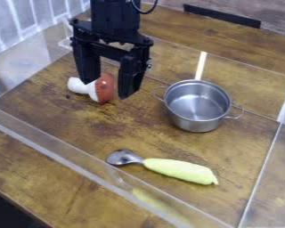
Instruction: Move the green spoon to the left
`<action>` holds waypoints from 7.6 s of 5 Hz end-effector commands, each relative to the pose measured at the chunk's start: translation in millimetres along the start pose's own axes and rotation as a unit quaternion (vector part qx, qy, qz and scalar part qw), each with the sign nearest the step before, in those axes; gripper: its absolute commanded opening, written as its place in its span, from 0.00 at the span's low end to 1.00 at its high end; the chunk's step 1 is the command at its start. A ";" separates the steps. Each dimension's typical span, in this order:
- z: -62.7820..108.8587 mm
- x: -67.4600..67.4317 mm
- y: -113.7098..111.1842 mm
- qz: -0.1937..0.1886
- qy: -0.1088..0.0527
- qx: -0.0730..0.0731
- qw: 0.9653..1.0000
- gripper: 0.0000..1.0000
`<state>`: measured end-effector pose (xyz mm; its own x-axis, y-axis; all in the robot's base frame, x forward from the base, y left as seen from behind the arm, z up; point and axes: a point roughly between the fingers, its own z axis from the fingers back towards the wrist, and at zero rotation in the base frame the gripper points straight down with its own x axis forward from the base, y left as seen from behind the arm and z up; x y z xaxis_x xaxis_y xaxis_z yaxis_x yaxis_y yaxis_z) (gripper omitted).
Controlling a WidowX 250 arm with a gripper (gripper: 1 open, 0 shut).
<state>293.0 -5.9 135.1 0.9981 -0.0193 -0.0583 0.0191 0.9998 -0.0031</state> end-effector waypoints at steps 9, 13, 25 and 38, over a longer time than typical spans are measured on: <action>-87.0 13.1 -99.5 -0.495 -0.014 0.060 0.867 1.00; -84.0 25.5 -79.4 -0.465 -0.029 0.056 0.883 1.00; -82.6 37.7 -93.0 -0.536 -0.126 0.033 0.834 1.00; -95.9 53.4 -103.1 -0.500 -0.143 -0.133 0.844 0.00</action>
<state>332.0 -113.3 27.2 0.4714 -0.8185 0.3284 0.8819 0.4406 -0.1679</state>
